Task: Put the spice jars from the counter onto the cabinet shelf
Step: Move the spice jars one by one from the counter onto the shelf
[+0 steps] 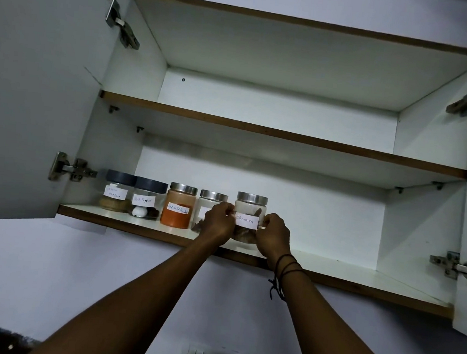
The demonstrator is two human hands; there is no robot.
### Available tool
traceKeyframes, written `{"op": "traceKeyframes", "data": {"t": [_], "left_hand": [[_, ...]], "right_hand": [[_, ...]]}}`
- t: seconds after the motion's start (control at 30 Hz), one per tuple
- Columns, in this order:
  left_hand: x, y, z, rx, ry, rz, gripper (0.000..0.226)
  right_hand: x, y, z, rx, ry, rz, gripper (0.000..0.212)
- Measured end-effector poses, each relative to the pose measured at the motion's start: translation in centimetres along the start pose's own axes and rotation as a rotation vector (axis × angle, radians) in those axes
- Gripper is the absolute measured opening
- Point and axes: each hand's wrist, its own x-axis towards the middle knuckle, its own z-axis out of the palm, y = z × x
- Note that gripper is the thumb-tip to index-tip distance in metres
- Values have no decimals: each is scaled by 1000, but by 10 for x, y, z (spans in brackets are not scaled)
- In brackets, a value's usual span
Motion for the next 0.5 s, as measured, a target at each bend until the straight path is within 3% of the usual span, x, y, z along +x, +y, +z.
{"op": "traceKeyframes", "data": {"t": [0.5], "left_hand": [[26, -12, 10, 267, -205, -3, 25]], "right_hand": [[28, 6, 18, -178, -300, -83, 29]]}}
